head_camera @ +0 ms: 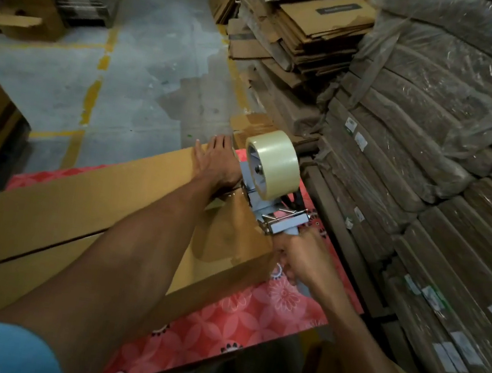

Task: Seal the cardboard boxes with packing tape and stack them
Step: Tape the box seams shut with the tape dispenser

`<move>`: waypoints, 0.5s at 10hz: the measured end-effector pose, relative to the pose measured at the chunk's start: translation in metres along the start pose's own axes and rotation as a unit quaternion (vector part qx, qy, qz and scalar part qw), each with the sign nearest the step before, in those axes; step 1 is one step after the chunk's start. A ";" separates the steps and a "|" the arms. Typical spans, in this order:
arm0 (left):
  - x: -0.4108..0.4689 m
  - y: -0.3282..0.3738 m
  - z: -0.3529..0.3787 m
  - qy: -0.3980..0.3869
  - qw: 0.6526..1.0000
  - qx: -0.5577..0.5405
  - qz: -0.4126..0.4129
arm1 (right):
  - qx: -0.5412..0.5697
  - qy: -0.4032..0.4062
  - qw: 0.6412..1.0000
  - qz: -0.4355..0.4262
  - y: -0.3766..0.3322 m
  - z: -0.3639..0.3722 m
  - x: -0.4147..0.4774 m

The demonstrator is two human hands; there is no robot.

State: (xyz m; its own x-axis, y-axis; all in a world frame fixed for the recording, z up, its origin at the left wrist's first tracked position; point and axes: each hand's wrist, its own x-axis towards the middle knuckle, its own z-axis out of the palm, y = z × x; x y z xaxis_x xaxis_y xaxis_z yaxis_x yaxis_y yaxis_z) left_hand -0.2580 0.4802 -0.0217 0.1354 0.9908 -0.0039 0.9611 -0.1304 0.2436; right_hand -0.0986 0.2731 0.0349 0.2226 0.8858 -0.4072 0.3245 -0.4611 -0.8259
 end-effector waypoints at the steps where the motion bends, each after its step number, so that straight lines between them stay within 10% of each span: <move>1: -0.006 0.006 -0.003 0.015 1.000 -0.002 0.006 | -0.048 -0.026 0.998 -0.024 0.009 -0.009 -0.013; 5: -0.050 0.039 0.003 0.015 0.993 -0.083 0.082 | 0.078 0.020 0.995 0.054 0.046 -0.019 -0.072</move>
State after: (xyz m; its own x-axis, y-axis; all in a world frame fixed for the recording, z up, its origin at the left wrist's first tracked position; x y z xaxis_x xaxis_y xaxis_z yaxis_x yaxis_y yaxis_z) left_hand -0.2269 0.4256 -0.0155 0.2772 0.9577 0.0774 0.8734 -0.2848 0.3950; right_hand -0.0819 0.1873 0.0334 0.2862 0.8271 -0.4837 0.1506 -0.5374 -0.8298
